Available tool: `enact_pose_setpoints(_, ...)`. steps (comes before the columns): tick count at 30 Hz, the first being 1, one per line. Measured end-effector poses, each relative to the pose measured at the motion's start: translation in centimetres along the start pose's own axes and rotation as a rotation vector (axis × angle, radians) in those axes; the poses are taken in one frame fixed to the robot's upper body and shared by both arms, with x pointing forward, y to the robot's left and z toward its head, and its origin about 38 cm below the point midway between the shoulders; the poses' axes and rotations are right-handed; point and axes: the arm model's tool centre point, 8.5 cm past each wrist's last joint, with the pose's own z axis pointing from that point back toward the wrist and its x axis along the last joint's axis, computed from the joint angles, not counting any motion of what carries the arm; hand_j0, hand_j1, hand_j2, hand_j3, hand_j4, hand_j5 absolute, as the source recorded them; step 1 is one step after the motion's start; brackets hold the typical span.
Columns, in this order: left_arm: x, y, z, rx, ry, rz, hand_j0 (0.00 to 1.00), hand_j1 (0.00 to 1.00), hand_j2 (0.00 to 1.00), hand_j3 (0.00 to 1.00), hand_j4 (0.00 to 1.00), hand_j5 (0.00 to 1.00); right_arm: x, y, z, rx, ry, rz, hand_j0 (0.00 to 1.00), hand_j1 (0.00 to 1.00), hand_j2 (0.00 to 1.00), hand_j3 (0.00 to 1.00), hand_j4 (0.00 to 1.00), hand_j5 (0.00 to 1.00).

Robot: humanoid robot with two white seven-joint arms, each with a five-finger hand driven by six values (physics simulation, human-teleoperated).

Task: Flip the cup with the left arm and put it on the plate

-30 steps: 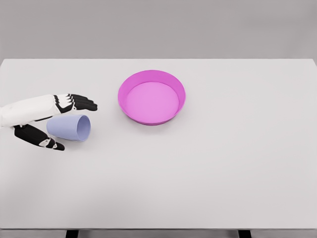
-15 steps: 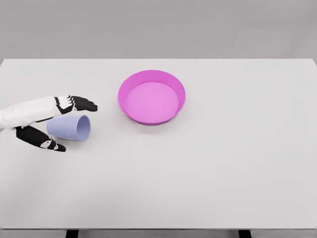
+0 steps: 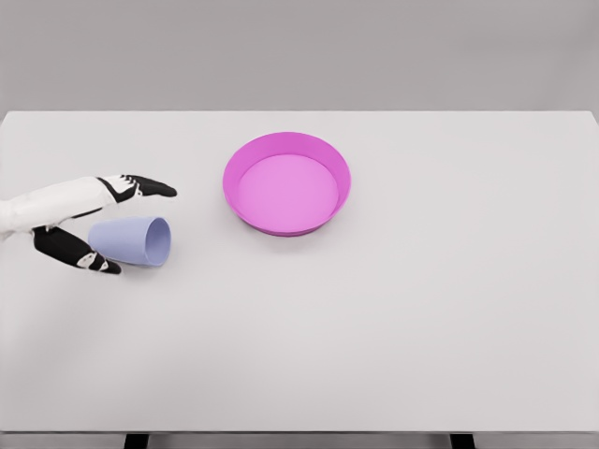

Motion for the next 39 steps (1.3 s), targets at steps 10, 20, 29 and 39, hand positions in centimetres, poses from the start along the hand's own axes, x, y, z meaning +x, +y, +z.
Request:
enact_pose_setpoints(10,-1.6,-1.5,-1.6,-0.007,0.12,0.06,1.0,1.0,1.0,1.0,1.0,1.0,-0.1,0.0,0.0,0.0,0.002,0.0,1.0,1.0,1.0,1.0,1.0,1.0)
enact_pose_setpoints(20,-3.1,-2.6,-1.9,-0.034,0.211,0.106,1.0,1.0,1.0,1.0,1.0,1.0,0.0,0.0,0.0,0.0,0.0,0.0,1.0,1.0,1.0,1.0,1.0,1.0)
enact_pose_setpoints(29,-3.9,-2.0,-1.6,-0.021,0.245,0.114,1.0,1.0,1.0,1.0,1.0,1.0,-0.1,0.0,0.0,0.0,0.002,0.0,1.0,1.0,1.0,1.0,1.0,1.0)
enact_pose_setpoints(39,-5.5,-3.4,-2.5,-0.04,0.318,0.155,1.0,1.0,1.0,1.0,1.0,1.0,0.0,0.0,0.0,0.0,0.0,0.0,1.0,1.0,1.0,1.0,1.0,1.0)
